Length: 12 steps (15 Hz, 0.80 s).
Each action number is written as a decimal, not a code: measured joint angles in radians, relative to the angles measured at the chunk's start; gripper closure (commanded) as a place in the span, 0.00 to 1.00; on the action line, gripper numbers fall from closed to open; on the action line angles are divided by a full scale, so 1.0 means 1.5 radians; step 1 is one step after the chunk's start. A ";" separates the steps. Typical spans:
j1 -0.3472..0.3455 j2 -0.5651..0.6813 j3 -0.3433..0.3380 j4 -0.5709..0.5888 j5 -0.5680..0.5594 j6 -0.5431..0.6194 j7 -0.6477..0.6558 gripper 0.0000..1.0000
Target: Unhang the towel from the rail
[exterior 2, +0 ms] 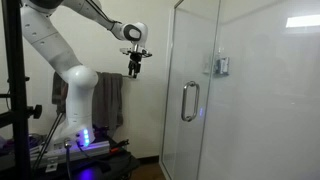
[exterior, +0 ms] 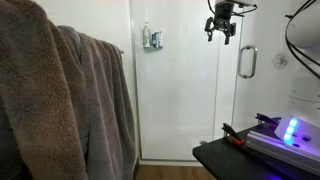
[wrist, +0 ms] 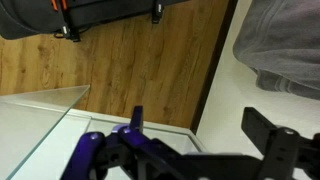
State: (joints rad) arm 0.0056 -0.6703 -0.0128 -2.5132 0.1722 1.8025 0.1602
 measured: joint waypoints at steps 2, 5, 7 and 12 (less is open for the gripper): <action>0.000 0.000 0.000 0.000 0.000 0.000 0.000 0.00; 0.000 0.000 0.000 0.000 0.000 0.000 0.000 0.00; 0.008 0.000 0.010 -0.002 0.003 -0.007 -0.016 0.00; 0.130 -0.034 0.107 -0.035 0.111 -0.046 -0.032 0.00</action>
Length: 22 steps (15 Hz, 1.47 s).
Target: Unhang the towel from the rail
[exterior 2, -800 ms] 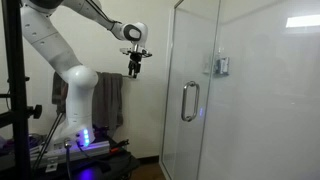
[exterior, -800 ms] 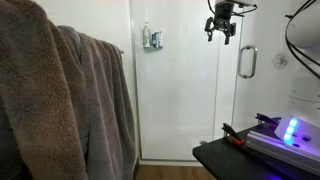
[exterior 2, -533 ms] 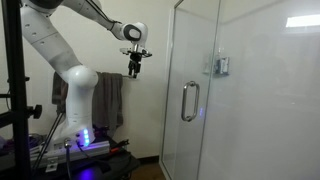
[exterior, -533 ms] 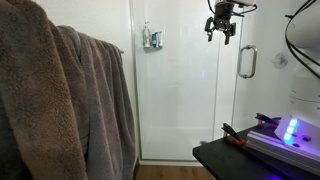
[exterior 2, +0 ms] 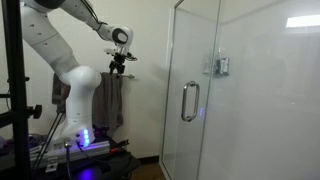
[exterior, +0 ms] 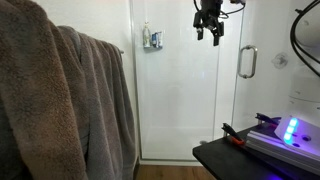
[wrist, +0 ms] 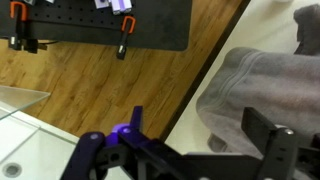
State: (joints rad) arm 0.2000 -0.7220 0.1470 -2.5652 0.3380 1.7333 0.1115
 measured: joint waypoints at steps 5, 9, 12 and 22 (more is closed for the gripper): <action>0.084 -0.032 0.047 -0.005 0.034 0.000 -0.044 0.00; 0.078 -0.030 0.049 -0.007 0.031 0.009 -0.041 0.00; 0.085 0.005 0.073 -0.036 0.057 0.130 -0.057 0.00; 0.183 0.110 0.195 -0.043 0.066 0.513 -0.051 0.00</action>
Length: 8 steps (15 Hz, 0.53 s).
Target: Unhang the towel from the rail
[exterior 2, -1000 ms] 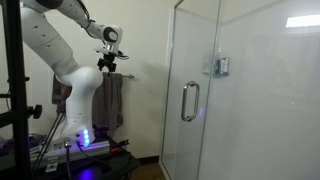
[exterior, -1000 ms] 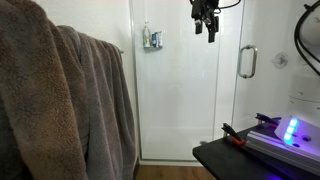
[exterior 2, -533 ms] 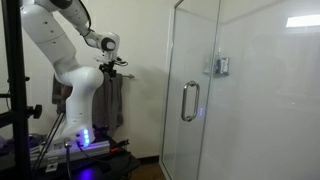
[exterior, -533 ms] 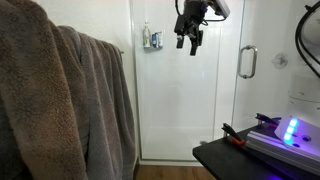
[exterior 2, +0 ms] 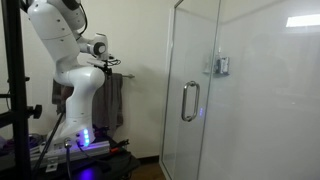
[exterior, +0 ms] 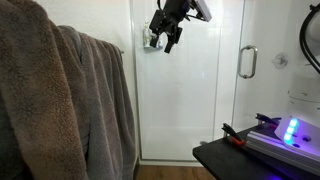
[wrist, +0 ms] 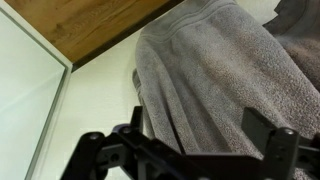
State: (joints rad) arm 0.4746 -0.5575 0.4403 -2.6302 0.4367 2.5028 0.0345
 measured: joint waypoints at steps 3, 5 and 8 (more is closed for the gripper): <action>-0.006 0.006 -0.003 -0.003 -0.034 0.008 0.025 0.00; -0.025 0.034 -0.006 -0.009 -0.069 0.081 0.040 0.00; -0.019 0.114 -0.031 0.000 -0.072 0.238 0.018 0.00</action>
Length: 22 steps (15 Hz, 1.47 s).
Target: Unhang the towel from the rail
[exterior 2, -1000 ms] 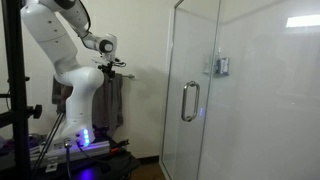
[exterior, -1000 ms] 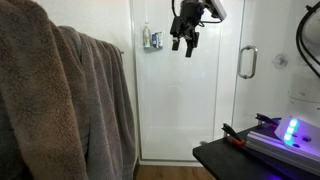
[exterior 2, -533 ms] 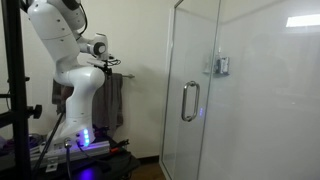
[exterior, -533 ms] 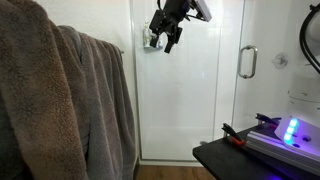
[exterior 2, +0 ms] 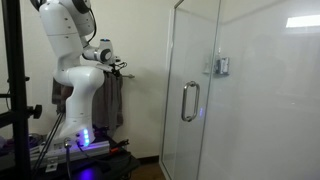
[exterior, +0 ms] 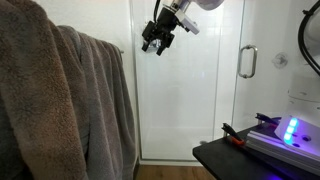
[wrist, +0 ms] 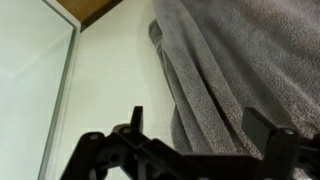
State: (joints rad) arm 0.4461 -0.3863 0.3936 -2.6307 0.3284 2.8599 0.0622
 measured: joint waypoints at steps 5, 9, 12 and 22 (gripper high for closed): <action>0.200 0.109 -0.147 0.098 0.216 0.030 -0.217 0.00; 0.221 0.112 -0.161 0.111 0.218 0.032 -0.228 0.00; 0.241 0.121 -0.173 0.109 0.247 0.103 -0.319 0.00; 0.348 0.144 -0.241 0.131 0.370 0.145 -0.512 0.00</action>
State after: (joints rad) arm 0.9684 -0.1698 0.0314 -2.4338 0.8841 3.0769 -0.7060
